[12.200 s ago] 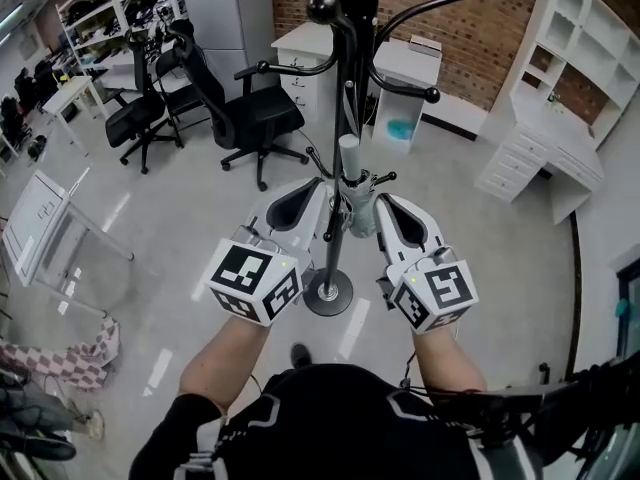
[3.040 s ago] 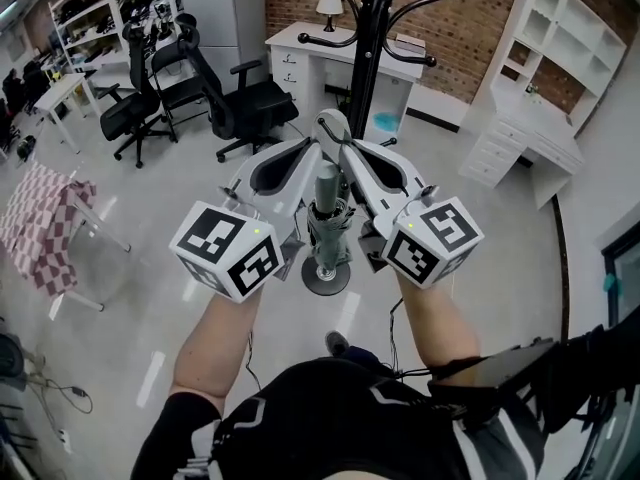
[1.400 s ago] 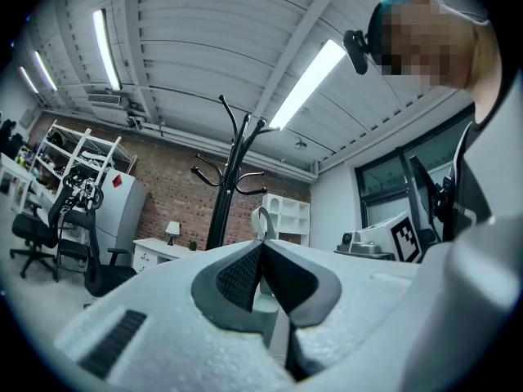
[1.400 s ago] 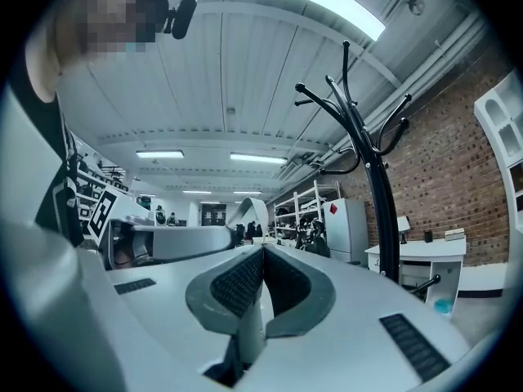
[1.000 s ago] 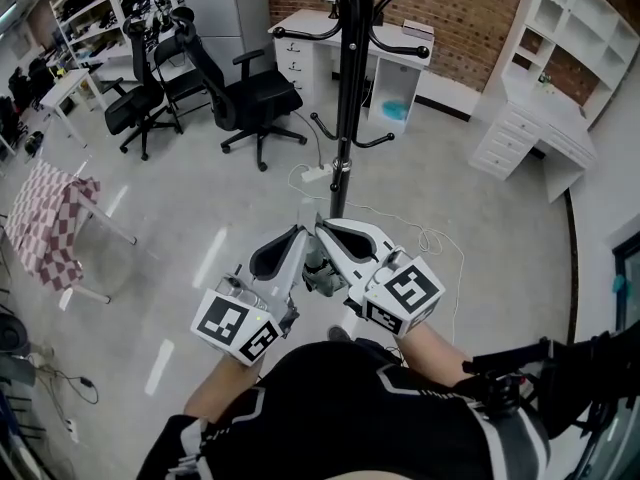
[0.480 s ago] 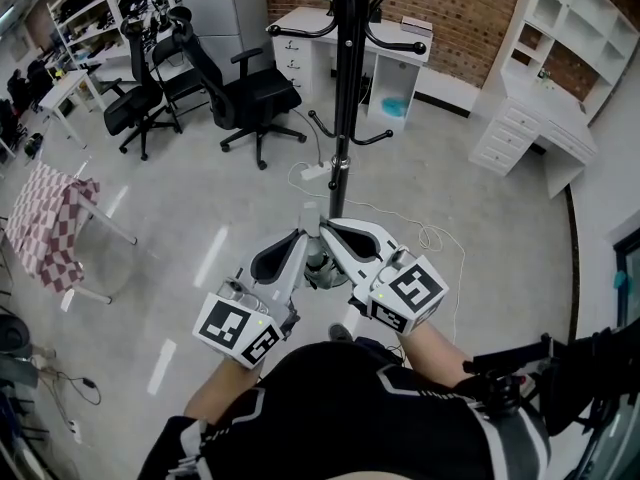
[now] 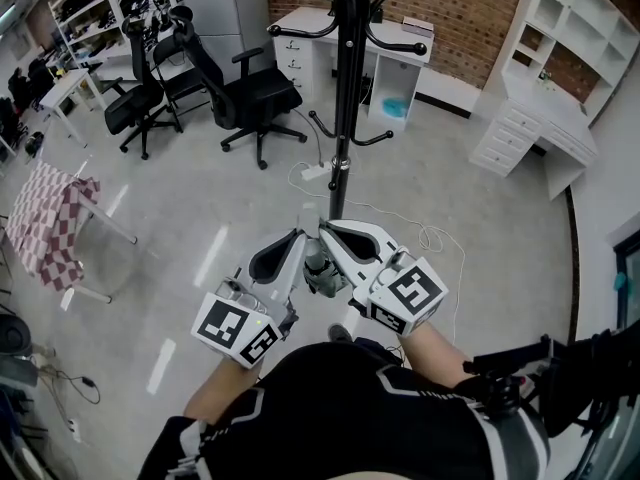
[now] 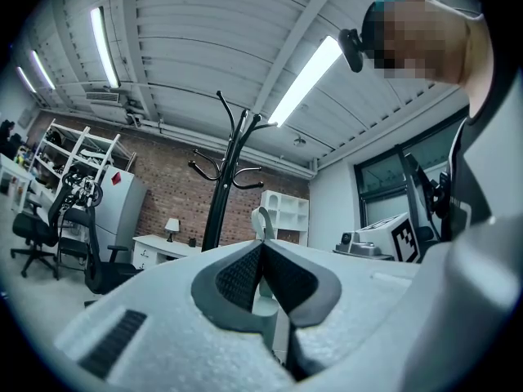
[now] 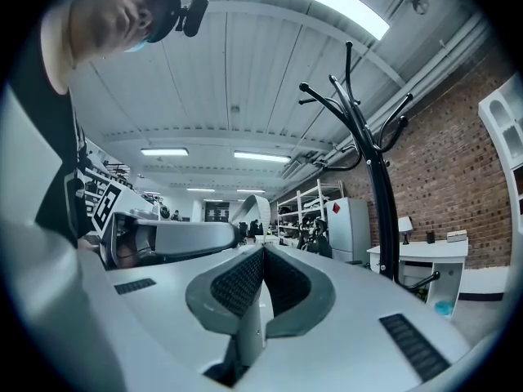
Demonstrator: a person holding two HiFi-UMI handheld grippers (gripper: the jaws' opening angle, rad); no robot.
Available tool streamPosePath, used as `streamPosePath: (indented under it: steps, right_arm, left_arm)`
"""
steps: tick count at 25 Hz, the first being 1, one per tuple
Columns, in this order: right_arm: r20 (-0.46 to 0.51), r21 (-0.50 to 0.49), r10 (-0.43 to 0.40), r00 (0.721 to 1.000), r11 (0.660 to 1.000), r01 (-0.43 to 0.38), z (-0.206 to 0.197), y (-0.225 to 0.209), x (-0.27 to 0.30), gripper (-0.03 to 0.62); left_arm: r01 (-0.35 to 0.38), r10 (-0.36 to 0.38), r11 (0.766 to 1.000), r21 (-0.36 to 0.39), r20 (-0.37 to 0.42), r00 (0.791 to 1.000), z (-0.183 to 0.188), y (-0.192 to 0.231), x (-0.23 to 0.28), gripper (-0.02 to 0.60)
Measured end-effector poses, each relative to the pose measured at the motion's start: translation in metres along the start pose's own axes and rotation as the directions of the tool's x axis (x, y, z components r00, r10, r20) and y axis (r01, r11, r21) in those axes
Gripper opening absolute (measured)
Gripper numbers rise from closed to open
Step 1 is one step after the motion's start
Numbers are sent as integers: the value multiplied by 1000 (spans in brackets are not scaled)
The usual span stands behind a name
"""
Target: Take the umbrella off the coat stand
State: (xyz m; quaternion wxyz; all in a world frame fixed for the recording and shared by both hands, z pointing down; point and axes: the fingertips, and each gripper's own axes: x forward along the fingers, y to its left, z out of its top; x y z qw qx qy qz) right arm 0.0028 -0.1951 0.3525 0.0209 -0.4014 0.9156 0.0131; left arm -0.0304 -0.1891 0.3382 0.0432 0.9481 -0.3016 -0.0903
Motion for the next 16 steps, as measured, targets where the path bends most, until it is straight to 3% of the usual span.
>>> streamPosePath:
  steps: [16]
  right_arm:
    - [-5,-1,-4,1000,1000,4,-1,1,1,8]
  left_arm:
    - [4,-4,1000,-4,-2,1000,0,1,-1,14]
